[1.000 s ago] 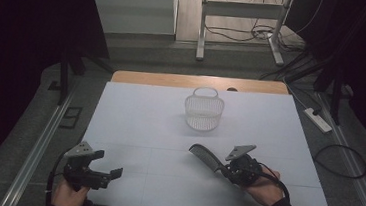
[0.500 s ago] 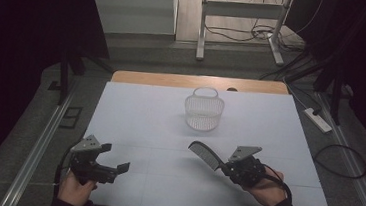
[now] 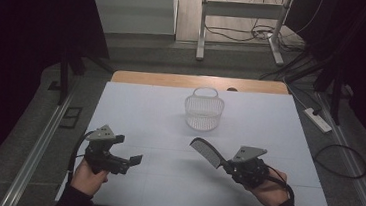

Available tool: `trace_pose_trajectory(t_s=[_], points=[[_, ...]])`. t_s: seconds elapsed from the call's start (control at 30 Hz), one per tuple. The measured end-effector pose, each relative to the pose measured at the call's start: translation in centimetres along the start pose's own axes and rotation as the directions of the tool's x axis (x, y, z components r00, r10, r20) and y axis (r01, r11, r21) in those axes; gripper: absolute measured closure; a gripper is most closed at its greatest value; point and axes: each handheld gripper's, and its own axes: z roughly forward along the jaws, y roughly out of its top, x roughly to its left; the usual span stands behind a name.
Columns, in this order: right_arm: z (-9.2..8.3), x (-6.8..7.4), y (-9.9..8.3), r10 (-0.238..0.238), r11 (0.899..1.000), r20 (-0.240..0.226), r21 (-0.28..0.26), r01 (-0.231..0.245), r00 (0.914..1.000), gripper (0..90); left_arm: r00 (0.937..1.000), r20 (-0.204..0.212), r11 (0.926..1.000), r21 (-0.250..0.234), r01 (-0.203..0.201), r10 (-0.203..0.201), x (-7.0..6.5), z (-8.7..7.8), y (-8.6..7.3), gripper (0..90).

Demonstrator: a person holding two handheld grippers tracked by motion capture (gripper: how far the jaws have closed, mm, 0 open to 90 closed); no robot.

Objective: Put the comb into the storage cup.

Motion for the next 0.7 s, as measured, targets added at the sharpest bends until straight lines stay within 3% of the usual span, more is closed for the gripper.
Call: trace_pose_trajectory(t_s=[0.47, 0.7], points=[[-0.4, 0.1, 0.0, -0.007, 1.0, 0.009, -0.029, 0.007, 0.9999, 72.2, 0.997, 0.075, 0.9998, -0.002, -0.018, 0.018, -0.6, 2.3, 3.6, 0.0], [-0.5, 0.1, 0.0, -0.016, 0.999, 0.017, -0.038, 0.017, 0.9997, 72.2, 0.9956, 0.092, 0.9998, 0.006, -0.018, 0.017, -0.8, 3.4, 4.7, 0.0]])
